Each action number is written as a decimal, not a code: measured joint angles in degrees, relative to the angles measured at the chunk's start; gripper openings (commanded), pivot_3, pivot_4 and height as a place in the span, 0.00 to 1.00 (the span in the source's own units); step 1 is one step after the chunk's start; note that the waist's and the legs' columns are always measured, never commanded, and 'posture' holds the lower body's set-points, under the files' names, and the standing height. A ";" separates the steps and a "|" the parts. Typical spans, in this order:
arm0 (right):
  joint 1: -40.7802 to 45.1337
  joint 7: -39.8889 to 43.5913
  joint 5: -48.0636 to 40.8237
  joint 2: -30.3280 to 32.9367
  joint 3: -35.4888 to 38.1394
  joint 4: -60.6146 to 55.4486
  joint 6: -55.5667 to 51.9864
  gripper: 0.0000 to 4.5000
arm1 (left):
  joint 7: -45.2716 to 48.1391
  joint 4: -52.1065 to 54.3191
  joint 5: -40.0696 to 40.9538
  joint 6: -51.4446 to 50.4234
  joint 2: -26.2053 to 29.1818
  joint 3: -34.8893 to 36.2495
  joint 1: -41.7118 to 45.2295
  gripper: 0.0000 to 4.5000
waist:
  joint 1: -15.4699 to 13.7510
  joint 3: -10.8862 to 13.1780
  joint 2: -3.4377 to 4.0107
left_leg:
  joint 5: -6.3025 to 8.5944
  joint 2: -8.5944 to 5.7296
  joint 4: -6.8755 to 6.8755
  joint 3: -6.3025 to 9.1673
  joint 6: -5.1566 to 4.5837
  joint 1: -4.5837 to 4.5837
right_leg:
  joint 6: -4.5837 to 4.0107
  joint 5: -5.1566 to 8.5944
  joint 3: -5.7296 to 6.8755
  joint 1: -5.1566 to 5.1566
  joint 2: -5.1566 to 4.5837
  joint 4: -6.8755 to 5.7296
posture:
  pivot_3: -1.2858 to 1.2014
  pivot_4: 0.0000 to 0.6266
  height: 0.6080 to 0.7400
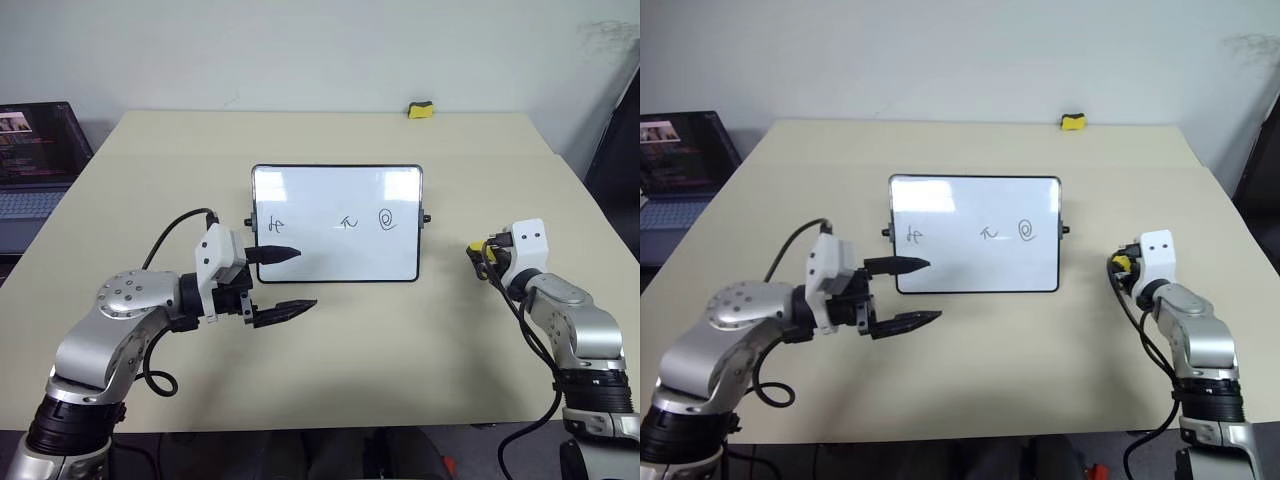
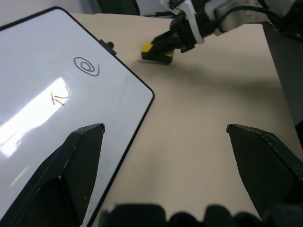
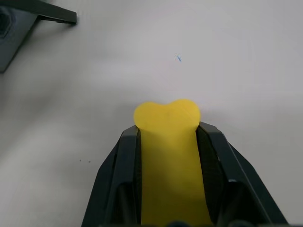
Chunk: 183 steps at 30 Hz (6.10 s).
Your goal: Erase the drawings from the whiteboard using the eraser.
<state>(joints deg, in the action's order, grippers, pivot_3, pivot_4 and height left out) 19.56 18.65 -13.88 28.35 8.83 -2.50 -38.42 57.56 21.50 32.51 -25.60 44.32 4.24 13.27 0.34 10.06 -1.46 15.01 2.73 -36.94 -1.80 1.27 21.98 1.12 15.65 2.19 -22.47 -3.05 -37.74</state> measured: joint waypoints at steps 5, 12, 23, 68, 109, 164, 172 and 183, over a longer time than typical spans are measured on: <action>-0.35 0.30 -0.10 -0.52 0.34 -5.39 5.73 0.28 | -4.74 1.56 -0.84 -1.96 -0.01 1.08 -1.68 1.00 | 0.10 0.00 0.00 | 0.00 0.01 0.00 0.02 0.01 -0.02 | 0.01 0.00 -0.01 0.00 0.00 -0.02 | 0.52 0.24 1.00; 4.43 3.41 1.80 -3.84 -4.79 -7.86 18.20 0.28 | -6.67 2.49 -0.63 -4.35 0.23 2.83 -1.58 1.00 | 0.13 0.00 -0.01 | -0.01 0.01 -0.01 0.01 0.01 -0.07 | 0.00 0.00 0.01 0.02 0.00 -0.05 | 0.52 0.24 1.00; 9.21 7.35 8.74 -7.51 -14.76 3.19 27.36 0.28 | -7.33 2.67 -0.68 -5.33 0.63 2.77 -0.65 1.00 | 0.01 0.00 -0.02 | -0.01 0.01 -0.02 0.02 0.02 -0.07 | -0.03 -0.01 0.00 0.03 -0.01 -0.08 | 0.52 0.24 1.00; 20.70 4.52 13.48 -13.67 -12.25 27.09 41.89 0.28 | -9.49 3.52 -1.52 -4.98 0.24 2.73 -2.45 1.00 | 0.25 -0.18 -0.30 | -0.08 0.06 0.00 0.03 0.14 -0.20 | -0.13 -0.07 -0.03 0.10 -0.02 -0.14 | 0.52 0.24 1.00; -2.69 28.86 3.56 1.58 -16.35 -4.95 25.31 0.28 | -17.56 5.35 -0.83 -5.38 -3.61 12.55 -14.53 1.00 | 0.96 -0.22 -0.49 | 0.01 0.05 0.05 0.12 0.18 -0.16 | -0.09 0.01 0.01 0.09 -0.06 -0.03 | 0.52 0.24 1.00; 27.52 7.76 20.27 -20.40 -20.27 36.69 48.95 0.27 | -19.71 4.24 -0.66 -7.84 -4.48 5.89 -1.27 1.00 | 1.51 -0.16 -0.52 | -0.03 0.08 0.06 0.09 0.27 -0.20 | -0.20 -0.03 -0.02 0.08 -0.04 -0.09 | 0.52 0.24 1.00; 25.58 11.52 22.32 -21.83 -24.57 35.38 42.00 0.27 | -18.56 2.84 -1.23 -7.79 -4.41 5.04 -1.06 1.00 | 1.64 -0.23 -0.57 | -0.02 0.11 0.07 0.07 0.26 -0.88 | -0.23 -0.03 -0.08 0.56 -0.03 -0.30 | 0.52 0.24 1.00; 17.63 20.65 20.08 -21.64 -28.03 27.10 34.33 0.27 | -18.23 2.95 -1.23 -7.76 -4.45 5.04 -2.54 1.00 | 1.34 -0.15 -0.50 | -0.17 0.12 0.04 0.28 0.21 -1.03 | -0.18 -0.05 -0.12 0.66 -0.02 -0.31 | 0.52 0.24 1.00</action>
<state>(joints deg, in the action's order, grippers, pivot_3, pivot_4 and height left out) 37.19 39.30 6.20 6.71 -19.21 24.60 -4.08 39.33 24.45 31.28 -33.36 39.86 9.28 10.72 1.68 9.91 -1.97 14.84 2.86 -36.91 -1.52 1.48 20.95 0.94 15.60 2.07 -21.81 -3.07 -38.06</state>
